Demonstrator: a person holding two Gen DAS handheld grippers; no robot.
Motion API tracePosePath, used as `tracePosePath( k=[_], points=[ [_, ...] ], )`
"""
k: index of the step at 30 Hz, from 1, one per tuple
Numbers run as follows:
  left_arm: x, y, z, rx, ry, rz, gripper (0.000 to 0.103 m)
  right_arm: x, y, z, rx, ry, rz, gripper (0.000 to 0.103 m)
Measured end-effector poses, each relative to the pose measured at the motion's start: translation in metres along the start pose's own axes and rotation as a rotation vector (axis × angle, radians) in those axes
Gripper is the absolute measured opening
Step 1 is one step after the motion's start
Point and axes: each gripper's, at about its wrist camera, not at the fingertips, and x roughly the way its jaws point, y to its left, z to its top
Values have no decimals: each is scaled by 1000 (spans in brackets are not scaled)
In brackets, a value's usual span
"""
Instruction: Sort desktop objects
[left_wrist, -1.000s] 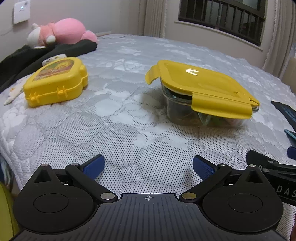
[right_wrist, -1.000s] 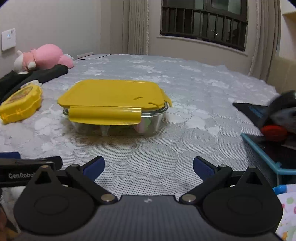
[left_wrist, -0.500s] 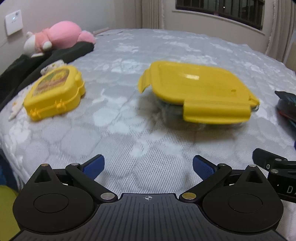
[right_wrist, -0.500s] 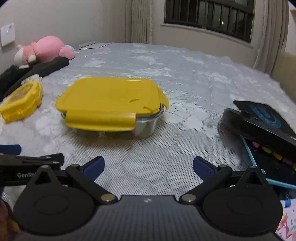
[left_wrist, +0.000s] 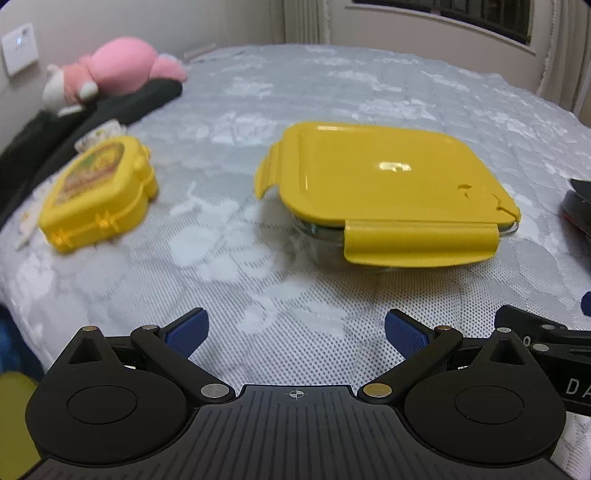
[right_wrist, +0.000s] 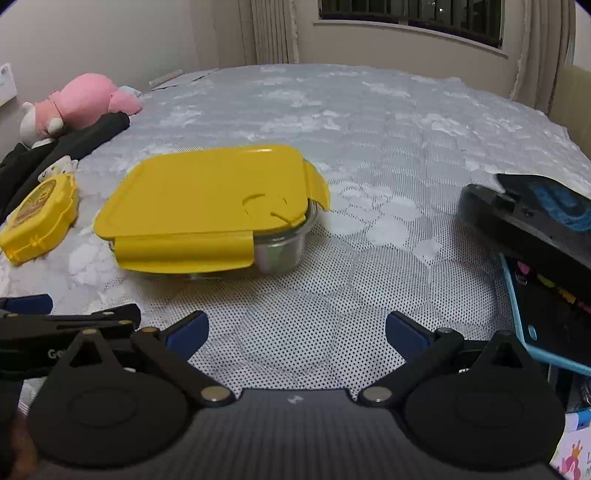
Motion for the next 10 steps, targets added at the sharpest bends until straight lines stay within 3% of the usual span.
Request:
tracePosePath(
  k=[10],
  points=[
    [1, 1, -3, -14, -5, -4, 103, 6, 1, -5, -12, 16, 6, 103]
  ],
)
